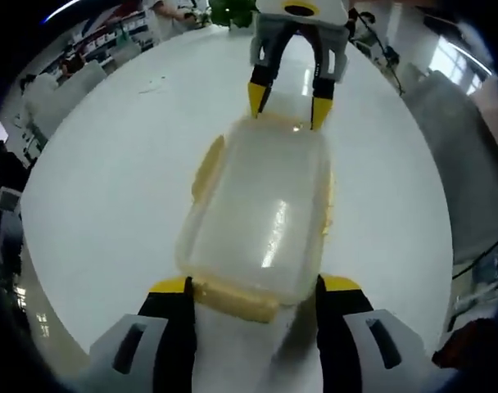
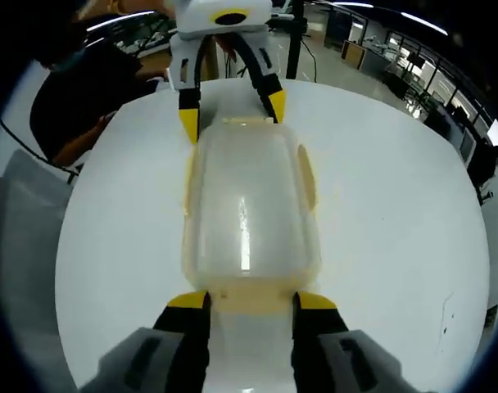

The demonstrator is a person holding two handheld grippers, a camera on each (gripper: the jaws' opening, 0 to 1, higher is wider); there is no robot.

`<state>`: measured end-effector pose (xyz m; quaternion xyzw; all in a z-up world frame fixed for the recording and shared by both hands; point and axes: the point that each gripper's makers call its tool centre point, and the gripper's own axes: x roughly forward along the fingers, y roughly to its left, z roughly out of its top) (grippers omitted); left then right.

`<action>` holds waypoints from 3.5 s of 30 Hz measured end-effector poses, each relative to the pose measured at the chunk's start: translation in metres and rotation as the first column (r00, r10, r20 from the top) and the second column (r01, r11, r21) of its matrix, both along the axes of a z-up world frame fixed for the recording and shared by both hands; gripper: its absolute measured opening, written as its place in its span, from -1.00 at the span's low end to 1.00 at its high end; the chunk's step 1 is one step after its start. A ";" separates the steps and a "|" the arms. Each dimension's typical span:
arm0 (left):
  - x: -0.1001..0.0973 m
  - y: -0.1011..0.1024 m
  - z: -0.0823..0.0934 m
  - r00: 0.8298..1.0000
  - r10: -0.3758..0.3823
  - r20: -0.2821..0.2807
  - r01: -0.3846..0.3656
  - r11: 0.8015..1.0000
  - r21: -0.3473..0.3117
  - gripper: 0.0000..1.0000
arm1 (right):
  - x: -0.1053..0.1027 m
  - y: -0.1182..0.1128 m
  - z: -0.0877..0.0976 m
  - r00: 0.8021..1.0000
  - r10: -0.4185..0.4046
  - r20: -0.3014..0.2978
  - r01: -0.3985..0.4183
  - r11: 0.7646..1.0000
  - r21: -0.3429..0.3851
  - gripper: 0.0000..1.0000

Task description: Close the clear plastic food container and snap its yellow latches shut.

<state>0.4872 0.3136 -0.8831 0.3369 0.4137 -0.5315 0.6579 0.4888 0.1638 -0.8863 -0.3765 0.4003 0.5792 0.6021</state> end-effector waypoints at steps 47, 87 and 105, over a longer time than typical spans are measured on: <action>-0.020 -0.002 0.060 0.989 -0.146 0.028 0.142 0.982 0.126 -0.26 | -0.020 -0.011 0.059 1.000 0.020 0.020 -0.020 0.999 0.042 -0.28; -0.005 -0.094 0.104 0.972 -0.201 0.121 0.181 0.971 0.158 -0.26 | -0.020 -0.108 0.098 0.995 -0.020 0.093 0.024 0.999 -0.046 -0.28; -0.003 -0.175 0.092 0.969 -0.225 0.098 0.215 0.971 0.109 -0.26 | -0.022 -0.187 0.089 0.996 -0.056 0.075 0.065 0.990 -0.124 -0.28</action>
